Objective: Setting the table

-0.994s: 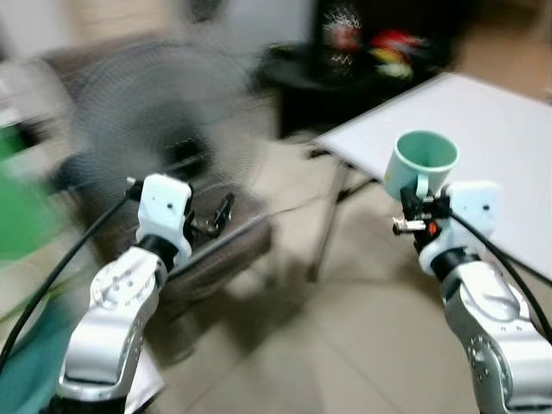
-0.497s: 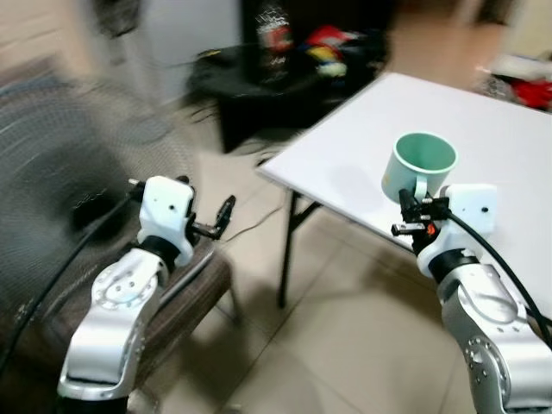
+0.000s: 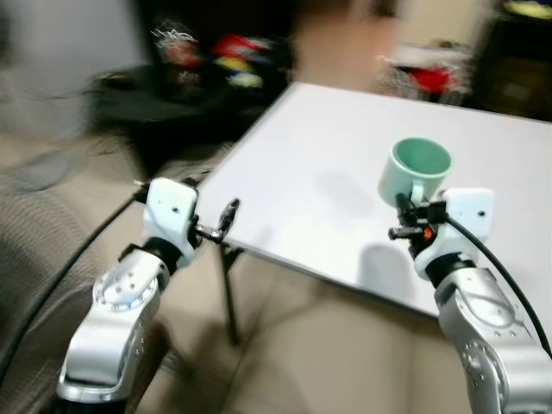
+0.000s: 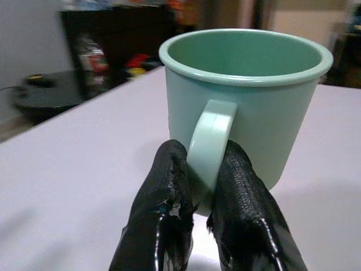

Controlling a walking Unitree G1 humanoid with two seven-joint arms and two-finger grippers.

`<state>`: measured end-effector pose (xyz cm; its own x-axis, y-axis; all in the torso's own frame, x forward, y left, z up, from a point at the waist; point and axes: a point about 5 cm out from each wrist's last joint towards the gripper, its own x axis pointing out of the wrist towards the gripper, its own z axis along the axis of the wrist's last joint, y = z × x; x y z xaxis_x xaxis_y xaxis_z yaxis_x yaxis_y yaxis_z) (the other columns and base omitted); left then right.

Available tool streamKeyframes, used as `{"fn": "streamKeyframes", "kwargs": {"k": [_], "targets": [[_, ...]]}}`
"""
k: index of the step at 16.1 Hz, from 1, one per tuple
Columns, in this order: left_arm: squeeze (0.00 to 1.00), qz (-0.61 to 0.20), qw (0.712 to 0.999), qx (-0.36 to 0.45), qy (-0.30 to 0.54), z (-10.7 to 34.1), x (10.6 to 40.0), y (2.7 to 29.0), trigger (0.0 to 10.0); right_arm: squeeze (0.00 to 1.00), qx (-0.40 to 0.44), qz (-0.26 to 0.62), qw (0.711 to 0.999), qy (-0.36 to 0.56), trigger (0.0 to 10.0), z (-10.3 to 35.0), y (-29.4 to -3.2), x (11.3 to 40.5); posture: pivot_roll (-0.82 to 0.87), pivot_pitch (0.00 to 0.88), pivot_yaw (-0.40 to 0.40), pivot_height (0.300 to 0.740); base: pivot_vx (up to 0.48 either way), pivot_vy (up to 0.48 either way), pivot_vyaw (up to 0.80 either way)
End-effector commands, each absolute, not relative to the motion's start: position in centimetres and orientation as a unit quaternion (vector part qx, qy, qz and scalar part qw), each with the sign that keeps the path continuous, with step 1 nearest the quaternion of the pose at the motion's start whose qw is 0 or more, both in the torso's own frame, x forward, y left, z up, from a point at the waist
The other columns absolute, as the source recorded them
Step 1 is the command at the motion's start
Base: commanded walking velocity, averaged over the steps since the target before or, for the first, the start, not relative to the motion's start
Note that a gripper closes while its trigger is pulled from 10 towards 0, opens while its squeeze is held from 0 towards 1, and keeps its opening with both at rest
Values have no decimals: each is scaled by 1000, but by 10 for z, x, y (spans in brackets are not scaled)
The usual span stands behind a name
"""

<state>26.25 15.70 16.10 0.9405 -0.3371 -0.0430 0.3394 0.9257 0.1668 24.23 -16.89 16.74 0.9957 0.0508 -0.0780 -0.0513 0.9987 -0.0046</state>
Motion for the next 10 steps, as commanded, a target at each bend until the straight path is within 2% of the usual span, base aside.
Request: {"fn": "streamKeyframes", "kwargs": {"k": [1,7,8,10], "targets": [[0,-185,979,84,-2,164,263,150,10000,0,-10,22,999,23,10000,175,-173,242,6,0,37,740,420,0,0],[0,-213,974,77,4,162,258,146,10000,0,-9,26,999,29,10000,172,-171,241,13,0,31,740,404,0,0],[0,-223,972,76,11,160,257,143,10000,0,-9,27,999,29,10000,172,-171,240,13,0,31,740,300,0,0],[0,-241,967,77,19,158,255,138,10000,0,-8,32,999,30,10000,171,-169,241,11,0,33,740,0,0,0]]}}
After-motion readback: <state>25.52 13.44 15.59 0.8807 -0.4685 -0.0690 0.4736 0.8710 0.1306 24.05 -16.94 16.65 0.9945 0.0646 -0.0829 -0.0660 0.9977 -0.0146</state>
